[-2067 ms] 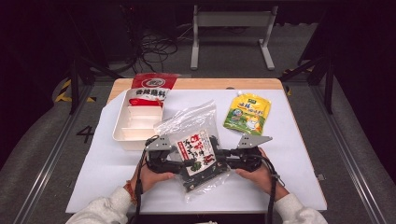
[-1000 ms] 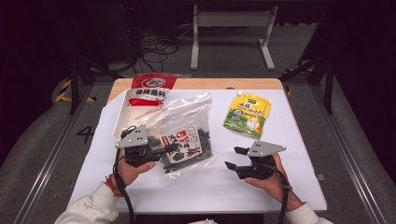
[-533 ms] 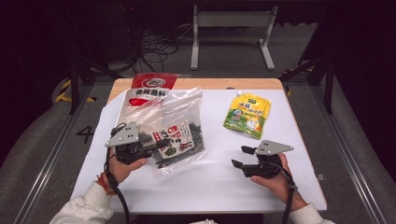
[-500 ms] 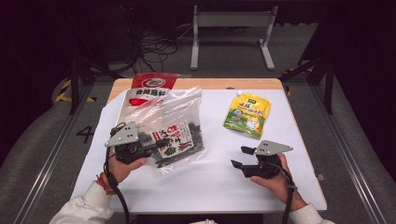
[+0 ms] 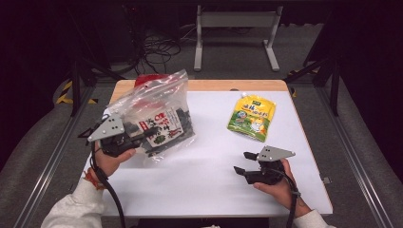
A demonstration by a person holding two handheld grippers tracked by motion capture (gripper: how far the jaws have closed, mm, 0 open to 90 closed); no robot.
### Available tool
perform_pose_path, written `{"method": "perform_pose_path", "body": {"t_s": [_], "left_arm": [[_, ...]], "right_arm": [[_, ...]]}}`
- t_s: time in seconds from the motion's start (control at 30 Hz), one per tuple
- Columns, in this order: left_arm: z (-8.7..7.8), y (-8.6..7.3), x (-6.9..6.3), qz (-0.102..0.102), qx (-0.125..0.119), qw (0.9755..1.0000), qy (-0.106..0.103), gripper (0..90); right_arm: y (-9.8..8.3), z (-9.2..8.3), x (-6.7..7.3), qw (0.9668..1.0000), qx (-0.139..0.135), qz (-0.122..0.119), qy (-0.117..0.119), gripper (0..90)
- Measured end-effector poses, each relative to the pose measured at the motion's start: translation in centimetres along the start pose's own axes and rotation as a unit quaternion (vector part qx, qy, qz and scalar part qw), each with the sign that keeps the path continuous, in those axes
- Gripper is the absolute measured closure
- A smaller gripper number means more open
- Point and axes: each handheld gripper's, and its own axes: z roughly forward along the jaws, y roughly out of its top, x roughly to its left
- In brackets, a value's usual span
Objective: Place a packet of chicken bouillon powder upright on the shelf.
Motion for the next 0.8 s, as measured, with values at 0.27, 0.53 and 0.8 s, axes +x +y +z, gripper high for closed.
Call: {"method": "perform_pose_path", "body": {"t_s": [0.27, 0.53, 0.8], "left_arm": [[-1.7, 1.1, 3.0, 0.006, -0.005, 0.9990, 0.044, 78.6], [-1.8, 1.6, 6.3, 0.033, 0.030, 0.9965, 0.071, 78.6], [-0.3, 0.6, 8.3, 0.048, 0.078, 0.9923, 0.083, 78.6]], "right_arm": [[-0.1, 0.2, -0.1, 1.0000, 0.001, 0.007, -0.001, 32.7], [-0.4, 0.4, -0.1, 0.9999, 0.007, 0.010, 0.001, 32.4], [-0.7, 0.6, -0.1, 0.9998, 0.014, 0.016, 0.000, 32.1]]}}
